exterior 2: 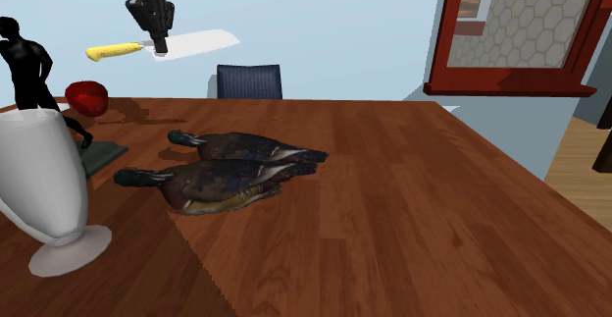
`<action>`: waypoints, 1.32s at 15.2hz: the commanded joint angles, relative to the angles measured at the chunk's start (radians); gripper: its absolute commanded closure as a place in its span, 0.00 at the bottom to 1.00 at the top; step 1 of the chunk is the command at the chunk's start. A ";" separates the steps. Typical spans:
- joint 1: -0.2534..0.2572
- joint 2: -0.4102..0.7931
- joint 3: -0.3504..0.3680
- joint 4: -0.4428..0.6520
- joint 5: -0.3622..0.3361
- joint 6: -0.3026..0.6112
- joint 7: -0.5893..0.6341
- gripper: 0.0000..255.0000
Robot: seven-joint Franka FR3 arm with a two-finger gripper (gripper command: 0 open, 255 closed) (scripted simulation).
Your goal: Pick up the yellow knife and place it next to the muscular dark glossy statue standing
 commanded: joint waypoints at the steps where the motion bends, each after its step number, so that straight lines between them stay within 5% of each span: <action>1: -0.010 -0.019 -0.001 -0.039 0.017 0.032 -0.010 1.00; 20: -0.005 0.013 -0.007 -0.278 -0.019 0.283 0.020 1.00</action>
